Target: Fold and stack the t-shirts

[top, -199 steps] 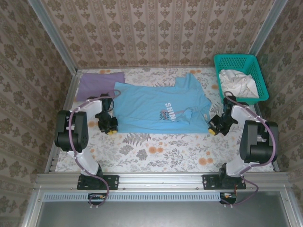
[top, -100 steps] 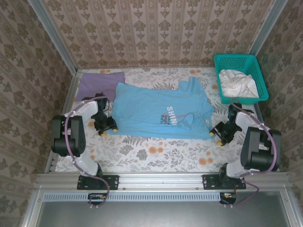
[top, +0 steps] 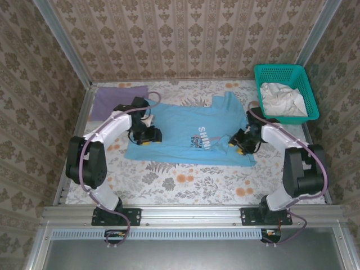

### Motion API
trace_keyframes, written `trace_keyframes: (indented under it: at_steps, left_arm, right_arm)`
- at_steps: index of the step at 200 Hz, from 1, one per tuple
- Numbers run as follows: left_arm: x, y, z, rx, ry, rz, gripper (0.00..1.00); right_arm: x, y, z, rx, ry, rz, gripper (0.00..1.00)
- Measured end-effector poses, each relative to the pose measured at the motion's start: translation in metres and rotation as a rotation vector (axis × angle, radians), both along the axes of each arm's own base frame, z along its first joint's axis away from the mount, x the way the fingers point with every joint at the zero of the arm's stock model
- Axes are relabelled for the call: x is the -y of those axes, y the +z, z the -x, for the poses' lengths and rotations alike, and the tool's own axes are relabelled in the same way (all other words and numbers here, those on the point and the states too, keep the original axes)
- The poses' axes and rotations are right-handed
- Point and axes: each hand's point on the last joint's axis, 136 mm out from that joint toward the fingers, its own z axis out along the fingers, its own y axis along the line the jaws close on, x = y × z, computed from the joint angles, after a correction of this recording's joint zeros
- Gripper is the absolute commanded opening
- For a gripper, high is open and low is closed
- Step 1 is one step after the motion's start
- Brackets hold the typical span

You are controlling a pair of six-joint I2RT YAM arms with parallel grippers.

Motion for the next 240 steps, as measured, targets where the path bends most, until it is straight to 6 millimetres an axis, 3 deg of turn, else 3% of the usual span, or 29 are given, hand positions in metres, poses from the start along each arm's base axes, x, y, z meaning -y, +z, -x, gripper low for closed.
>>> trace_keyframes:
  at_steps: [20,36,76,113,136,196,240]
  left_arm:
    - [0.011,-0.016,0.009,-0.038,-0.061,-0.018,0.48]
    - [0.007,-0.028,0.014,-0.062,-0.07,-0.049,0.48]
    - [-0.02,-0.052,0.028,-0.108,-0.046,-0.154,0.49]
    - [-0.046,-0.069,0.039,-0.152,0.001,-0.222,0.49]
    - [-0.052,-0.07,0.039,-0.153,0.021,-0.225,0.49]
    - [-0.056,-0.071,0.039,-0.146,0.029,-0.23,0.49]
    - [-0.056,-0.071,0.039,-0.145,0.029,-0.231,0.5]
  right_arm:
    - [-0.013,-0.013,-0.005,-0.035,0.035,-0.003,0.36]
    - [-0.018,-0.018,-0.011,-0.049,0.049,0.001,0.35]
    - [-0.027,-0.024,-0.018,-0.065,0.077,0.005,0.33]
    - [-0.028,-0.035,-0.013,-0.105,0.085,0.022,0.23]
    - [-0.028,-0.034,-0.013,-0.109,0.093,0.03,0.12]
    - [-0.031,-0.032,-0.015,-0.104,0.096,0.029,0.0]
    - [-0.034,-0.029,-0.019,-0.105,0.071,0.014,0.0]
